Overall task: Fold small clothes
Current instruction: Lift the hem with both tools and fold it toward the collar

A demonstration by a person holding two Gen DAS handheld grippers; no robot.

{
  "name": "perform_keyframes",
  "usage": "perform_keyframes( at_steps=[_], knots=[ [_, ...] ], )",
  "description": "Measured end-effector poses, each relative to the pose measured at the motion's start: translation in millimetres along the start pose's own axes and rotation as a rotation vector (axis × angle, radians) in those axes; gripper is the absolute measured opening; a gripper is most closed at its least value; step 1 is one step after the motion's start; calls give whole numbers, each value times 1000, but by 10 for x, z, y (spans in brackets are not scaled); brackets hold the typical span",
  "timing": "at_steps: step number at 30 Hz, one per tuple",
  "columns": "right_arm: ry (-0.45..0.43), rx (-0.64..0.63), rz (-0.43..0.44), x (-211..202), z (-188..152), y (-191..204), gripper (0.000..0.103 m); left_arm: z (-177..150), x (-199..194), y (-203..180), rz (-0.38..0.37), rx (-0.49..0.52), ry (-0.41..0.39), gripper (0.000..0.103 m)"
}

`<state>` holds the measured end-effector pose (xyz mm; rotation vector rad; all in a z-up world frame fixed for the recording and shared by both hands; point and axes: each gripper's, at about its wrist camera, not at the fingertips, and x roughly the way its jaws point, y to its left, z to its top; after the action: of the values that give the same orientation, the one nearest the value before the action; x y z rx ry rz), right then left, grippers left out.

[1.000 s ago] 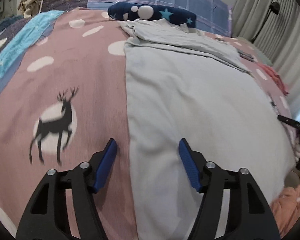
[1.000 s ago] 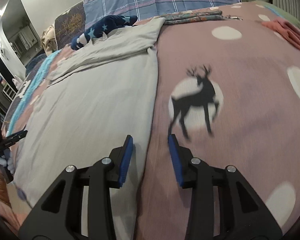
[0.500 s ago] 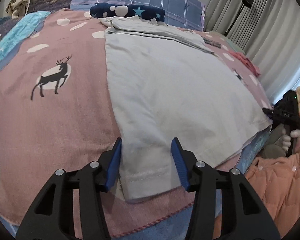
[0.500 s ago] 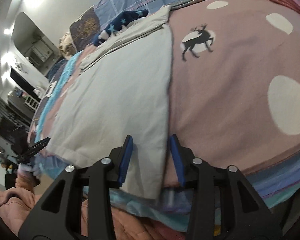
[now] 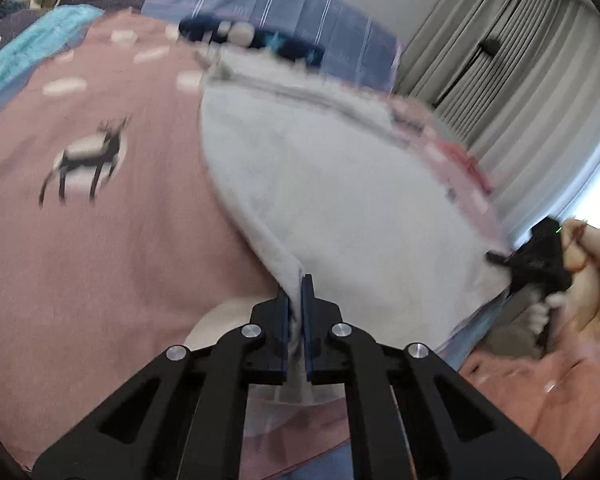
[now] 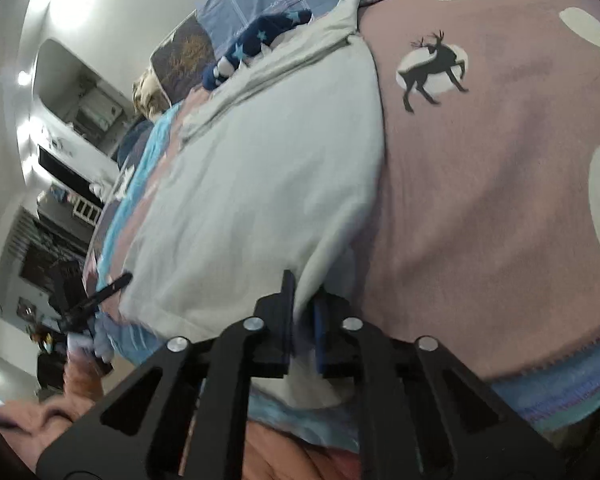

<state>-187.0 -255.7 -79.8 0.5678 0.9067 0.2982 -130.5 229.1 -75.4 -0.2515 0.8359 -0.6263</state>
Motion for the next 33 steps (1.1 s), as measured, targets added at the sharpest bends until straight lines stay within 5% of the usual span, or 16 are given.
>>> perform_keyframes(
  at_steps=[8,13,18,23,33],
  knots=[
    [-248,-48,181,-709,473,394,3,537,-807,-671,-62,136,-317,4],
    [-404,-167,163,-1466,339,761,3,396,-1322,-1111,-76,215,-412,4],
    [-401,-176,2,-1610,205,740,4,229,-1249,-1088,-34,170,-365,5],
    [-310,-92,18,-1123,462,511,4,423,-789,-915,25,123,-288,5],
    [-360,-128,-32,-761,1230,514,4,1176,-448,-766,82,105,-331,5]
  ],
)
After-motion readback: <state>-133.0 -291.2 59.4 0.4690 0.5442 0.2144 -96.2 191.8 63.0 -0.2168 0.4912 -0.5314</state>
